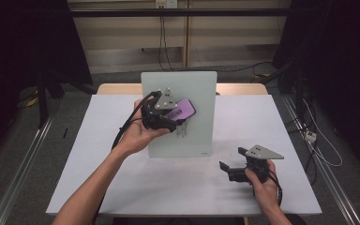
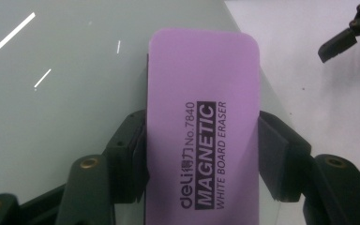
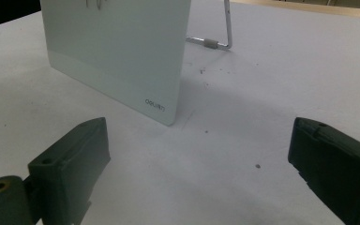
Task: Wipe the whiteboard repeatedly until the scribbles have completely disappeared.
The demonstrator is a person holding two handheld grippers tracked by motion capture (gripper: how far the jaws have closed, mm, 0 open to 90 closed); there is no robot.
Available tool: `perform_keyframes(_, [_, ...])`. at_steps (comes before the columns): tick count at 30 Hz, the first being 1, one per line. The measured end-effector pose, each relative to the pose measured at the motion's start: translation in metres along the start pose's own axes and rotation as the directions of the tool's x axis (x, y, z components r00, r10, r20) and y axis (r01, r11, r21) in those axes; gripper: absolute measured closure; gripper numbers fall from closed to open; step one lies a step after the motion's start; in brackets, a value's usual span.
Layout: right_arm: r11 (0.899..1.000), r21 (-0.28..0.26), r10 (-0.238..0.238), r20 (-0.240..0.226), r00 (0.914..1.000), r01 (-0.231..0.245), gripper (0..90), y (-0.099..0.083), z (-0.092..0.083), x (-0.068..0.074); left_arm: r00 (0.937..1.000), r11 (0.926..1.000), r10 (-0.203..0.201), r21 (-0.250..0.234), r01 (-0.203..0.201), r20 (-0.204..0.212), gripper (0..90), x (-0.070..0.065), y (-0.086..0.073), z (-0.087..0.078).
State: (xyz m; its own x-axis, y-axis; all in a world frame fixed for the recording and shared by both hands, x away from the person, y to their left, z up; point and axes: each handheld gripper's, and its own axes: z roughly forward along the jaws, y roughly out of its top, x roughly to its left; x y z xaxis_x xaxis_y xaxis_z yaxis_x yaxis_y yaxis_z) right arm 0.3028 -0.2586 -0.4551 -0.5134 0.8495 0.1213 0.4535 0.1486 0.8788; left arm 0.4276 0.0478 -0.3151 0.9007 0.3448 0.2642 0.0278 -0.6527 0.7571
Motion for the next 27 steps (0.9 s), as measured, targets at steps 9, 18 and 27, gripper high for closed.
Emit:
perform_keyframes(9, [1.0, -0.001, -0.001, 0.0, 1.0, 0.001, 5.6, 0.0, 0.0, 0.0, 0.9997, 0.9997, 0.011, 0.022, -0.012, 0.019, 41.1, -0.006, -0.005, 0.005])
perform_keyframes(18, [1.0, 0.0, -0.001, -0.004, 1.0, 0.001, 5.6, 0.0, 0.001, 0.0, 0.999, 0.9999, -0.01, -0.013, 0.009, -0.043, 41.1, 0.015, 0.001, -0.02])
perform_keyframes(27, [1.0, 0.004, -0.001, -0.005, 1.0, 0.001, 5.6, 0.0, 0.002, 0.0, 0.9954, 0.9984, -0.04, -0.044, 0.036, -0.087, 41.1, 0.027, -0.006, -0.037])
